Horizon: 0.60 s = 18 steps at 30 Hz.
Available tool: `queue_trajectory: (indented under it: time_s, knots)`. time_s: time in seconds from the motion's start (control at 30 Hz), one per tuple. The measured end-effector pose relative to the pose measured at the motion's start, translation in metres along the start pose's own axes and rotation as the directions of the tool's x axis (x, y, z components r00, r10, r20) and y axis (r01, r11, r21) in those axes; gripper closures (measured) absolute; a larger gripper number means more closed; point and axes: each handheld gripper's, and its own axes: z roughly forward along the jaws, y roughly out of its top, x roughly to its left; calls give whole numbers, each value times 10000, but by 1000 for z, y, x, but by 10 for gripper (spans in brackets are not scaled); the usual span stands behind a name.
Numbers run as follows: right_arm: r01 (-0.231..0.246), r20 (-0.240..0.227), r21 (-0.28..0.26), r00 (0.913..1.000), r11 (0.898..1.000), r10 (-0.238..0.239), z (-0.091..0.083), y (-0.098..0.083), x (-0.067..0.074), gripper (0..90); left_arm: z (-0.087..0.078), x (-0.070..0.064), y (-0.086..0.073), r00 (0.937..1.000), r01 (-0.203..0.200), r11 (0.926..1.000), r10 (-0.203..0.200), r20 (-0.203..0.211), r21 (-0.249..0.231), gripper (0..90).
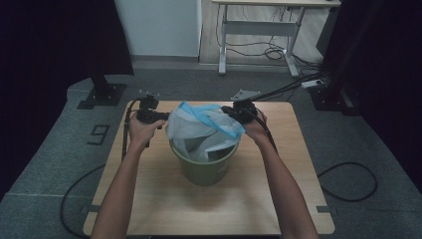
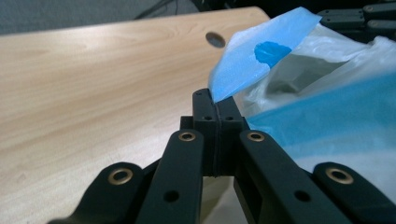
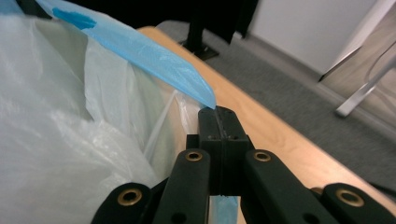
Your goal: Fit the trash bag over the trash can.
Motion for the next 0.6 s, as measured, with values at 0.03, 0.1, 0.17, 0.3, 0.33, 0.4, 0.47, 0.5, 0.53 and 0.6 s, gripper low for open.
queue_trajectory:
  time_s: [0.03, 0.1, 0.17, 0.3, 0.33, 0.4, 0.47, 0.5, 0.53, 0.6]
  knots:
    - [-21, -72, 93, 10000, 10000, 21, 2, -2, -1, 889, 1, 0, -1, 10000, 13, 10000, -13, 46, 20, 894]
    - [-306, -233, -57, 9993, 9995, 305, 4, -5, -3, 890, 1, -1, -3, 9999, -113, 9999, 113, 113, 49, 895]
    - [-640, -490, -218, 9968, 9977, 629, 4, -9, -7, 890, 1, 0, -4, 9995, -81, 10000, 80, 294, 19, 895]
    - [-1058, -759, -201, 9917, 9942, 1040, 5, -12, -11, 890, 6, 2, -5, 9991, 80, 10000, -82, 426, 54, 895]
    - [-1196, -798, -139, 9898, 9927, 1181, 5, -13, -12, 889, 8, 2, -6, 9989, 108, 9999, -112, 457, 88, 895]
    - [-1306, -848, 127, 9877, 9914, 1312, 8, -15, -14, 889, 11, 2, -5, 9987, 137, 9998, -145, 480, 161, 894]
    - [-1414, -852, 313, 9860, 9895, 1436, 12, -18, -14, 889, 13, 2, -5, 9989, 106, 9997, -115, 465, 205, 894]
    - [-1488, -853, 431, 9847, 9879, 1521, 13, -20, -14, 889, 13, 2, -6, 9992, 80, 9997, -89, 382, 236, 894]
    - [-1498, -813, 590, 9847, 9870, 1543, 15, -22, -14, 889, 14, 2, -6, 9993, 83, 9995, -93, 359, 290, 894]
    - [-1569, -834, 803, 9830, 9843, 1635, 17, -25, -14, 889, 14, 4, -7, 9991, 99, 9995, -111, 410, 301, 894]
